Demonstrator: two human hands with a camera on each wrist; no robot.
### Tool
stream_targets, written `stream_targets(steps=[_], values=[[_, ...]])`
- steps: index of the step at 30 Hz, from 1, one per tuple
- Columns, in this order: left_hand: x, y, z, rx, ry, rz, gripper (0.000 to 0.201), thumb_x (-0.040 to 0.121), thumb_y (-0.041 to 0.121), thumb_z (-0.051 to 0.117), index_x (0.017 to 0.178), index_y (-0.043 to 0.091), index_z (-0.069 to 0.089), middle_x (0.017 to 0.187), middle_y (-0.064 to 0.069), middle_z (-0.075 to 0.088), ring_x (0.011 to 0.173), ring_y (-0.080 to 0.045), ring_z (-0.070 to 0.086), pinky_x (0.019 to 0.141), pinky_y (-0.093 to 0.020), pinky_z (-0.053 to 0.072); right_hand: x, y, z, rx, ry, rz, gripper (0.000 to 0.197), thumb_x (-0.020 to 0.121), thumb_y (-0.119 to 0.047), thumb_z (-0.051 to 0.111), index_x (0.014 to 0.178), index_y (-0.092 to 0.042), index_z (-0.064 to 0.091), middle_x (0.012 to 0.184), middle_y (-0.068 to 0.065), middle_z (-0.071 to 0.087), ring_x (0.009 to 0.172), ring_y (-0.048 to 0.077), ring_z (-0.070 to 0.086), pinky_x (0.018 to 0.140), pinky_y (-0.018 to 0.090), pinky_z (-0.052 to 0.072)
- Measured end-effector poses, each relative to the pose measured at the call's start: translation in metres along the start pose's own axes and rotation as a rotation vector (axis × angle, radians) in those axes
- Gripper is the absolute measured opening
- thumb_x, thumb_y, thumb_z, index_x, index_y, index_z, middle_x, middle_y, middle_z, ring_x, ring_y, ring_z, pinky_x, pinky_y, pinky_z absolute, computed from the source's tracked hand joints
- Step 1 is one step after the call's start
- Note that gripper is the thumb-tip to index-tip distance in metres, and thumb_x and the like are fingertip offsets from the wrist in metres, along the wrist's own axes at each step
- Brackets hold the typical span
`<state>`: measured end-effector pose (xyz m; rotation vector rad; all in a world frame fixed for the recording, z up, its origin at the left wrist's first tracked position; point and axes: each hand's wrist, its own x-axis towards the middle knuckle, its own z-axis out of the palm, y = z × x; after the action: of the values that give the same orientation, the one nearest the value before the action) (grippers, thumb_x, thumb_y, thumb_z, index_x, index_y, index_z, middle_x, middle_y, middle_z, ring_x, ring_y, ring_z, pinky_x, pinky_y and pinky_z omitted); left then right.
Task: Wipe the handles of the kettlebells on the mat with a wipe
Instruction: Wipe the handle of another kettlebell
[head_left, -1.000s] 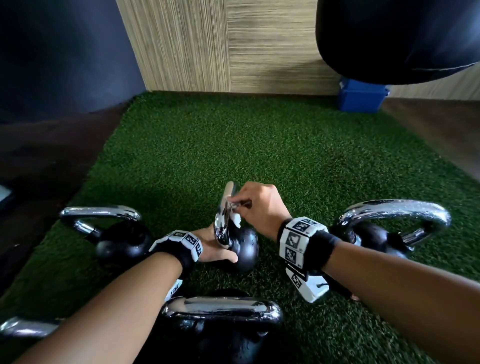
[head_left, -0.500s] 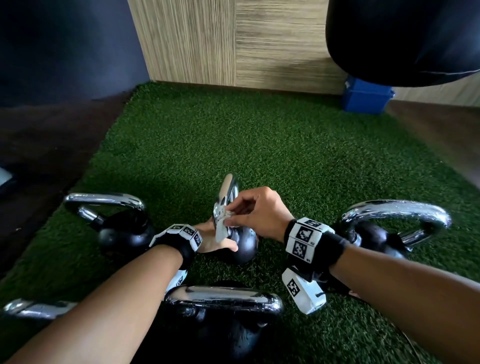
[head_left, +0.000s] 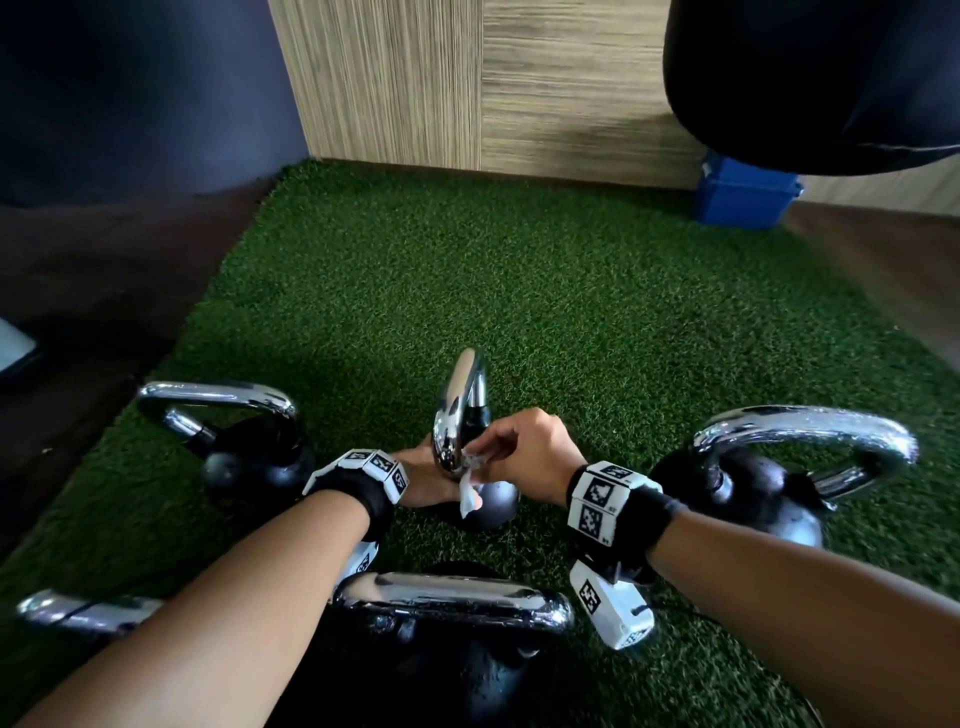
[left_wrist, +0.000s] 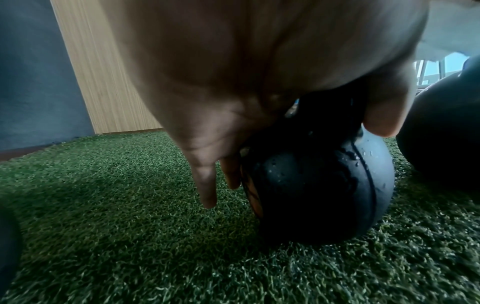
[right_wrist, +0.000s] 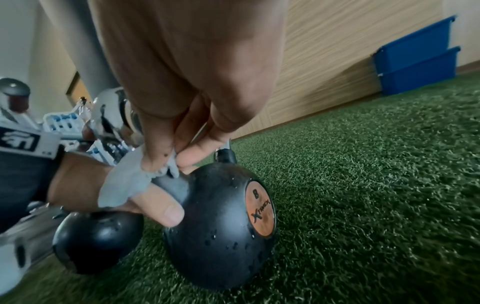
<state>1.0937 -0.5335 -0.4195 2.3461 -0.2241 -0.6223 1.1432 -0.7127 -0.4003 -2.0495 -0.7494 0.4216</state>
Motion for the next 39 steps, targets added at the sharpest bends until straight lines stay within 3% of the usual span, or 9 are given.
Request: stream_targets(steps=[3,6,14,18,22,26,29,33,39], values=[[-0.002,0.006,-0.002,0.128,-0.003,-0.14,0.06,0.085,0.037,0.067,0.142,0.023,0.054,0.147,-0.008,0.051,0.132,-0.019,0.049,0.115,-0.035,0.04,0.006,0.002,-0.006,-0.03,-0.045,0.012,0.041,0.072,-0.008,0.087,0.11,-0.019,0.077,0.093,-0.01,0.077,0.076,-0.01,0.069,0.072,0.007,0.052],[-0.001,0.009,-0.003,0.18,-0.031,-0.23,0.057,0.075,0.055,0.066,0.129,0.041,0.057,0.142,-0.013,0.054,0.128,-0.03,0.054,0.111,-0.041,0.045,0.012,0.007,-0.012,-0.13,-0.127,0.026,0.031,0.079,-0.011,0.083,0.109,-0.017,0.077,0.084,-0.019,0.07,0.062,-0.019,0.06,0.057,0.002,0.045],[-0.005,0.02,-0.002,0.295,-0.094,-0.199,0.047,0.091,0.043,0.066,0.136,0.038,0.054,0.149,0.004,0.051,0.138,-0.019,0.041,0.121,-0.041,0.032,0.016,-0.001,-0.019,-0.049,-0.28,0.069,0.028,0.087,-0.003,0.073,0.111,-0.017,0.076,0.084,-0.013,0.074,0.068,-0.003,0.065,0.064,0.013,0.048],[-0.004,0.021,0.0,0.309,-0.106,-0.169,0.038,0.093,0.035,0.068,0.129,0.024,0.06,0.14,0.005,0.057,0.135,-0.021,0.043,0.119,-0.044,0.032,0.016,-0.009,-0.019,-0.105,-0.365,0.075,0.021,0.091,-0.001,0.068,0.1,-0.019,0.076,0.066,-0.026,0.069,0.058,-0.013,0.061,0.055,0.008,0.044],[-0.006,0.023,0.002,0.403,-0.115,-0.207,0.021,0.093,0.043,0.066,0.112,0.039,0.059,0.145,0.0,0.053,0.137,-0.027,0.042,0.119,-0.04,0.033,0.015,-0.017,-0.027,-0.012,-0.434,0.094,0.027,0.088,0.004,0.067,0.095,-0.021,0.075,0.088,-0.013,0.073,0.082,0.001,0.067,0.083,0.023,0.055],[-0.006,0.021,0.005,0.453,-0.087,-0.236,0.047,0.084,0.059,0.065,0.127,0.042,0.057,0.148,-0.003,0.046,0.139,-0.028,0.042,0.118,-0.047,0.037,0.012,-0.017,-0.032,0.137,-0.541,0.139,0.027,0.09,0.01,0.059,0.093,-0.013,0.074,0.098,-0.001,0.074,0.081,0.003,0.068,0.077,0.018,0.053],[-0.005,0.021,0.007,0.494,-0.117,-0.266,0.038,0.083,0.063,0.061,0.118,0.05,0.051,0.148,-0.005,0.045,0.135,-0.033,0.048,0.115,-0.05,0.041,0.014,-0.016,-0.033,0.093,-0.568,0.149,0.015,0.092,0.006,0.061,0.104,0.005,0.07,0.104,0.009,0.071,0.087,0.012,0.066,0.081,0.021,0.052],[-0.004,0.019,0.006,0.463,-0.121,-0.276,0.028,0.08,0.061,0.065,0.096,0.073,0.044,0.145,-0.002,0.047,0.131,-0.031,0.051,0.114,-0.049,0.042,0.017,-0.018,-0.036,0.129,-0.628,0.154,0.016,0.092,0.006,0.063,0.106,0.004,0.07,0.115,0.021,0.071,0.098,0.022,0.066,0.095,0.033,0.053],[0.002,0.017,0.012,0.574,-0.116,-0.24,0.059,0.089,0.055,0.063,0.138,0.026,0.048,0.152,-0.017,0.036,0.142,-0.038,0.033,0.118,-0.052,0.036,0.008,-0.006,-0.029,0.55,-0.596,0.264,0.022,0.095,0.01,0.051,0.107,0.002,0.068,0.101,0.013,0.072,0.087,0.02,0.068,0.088,0.032,0.057]])
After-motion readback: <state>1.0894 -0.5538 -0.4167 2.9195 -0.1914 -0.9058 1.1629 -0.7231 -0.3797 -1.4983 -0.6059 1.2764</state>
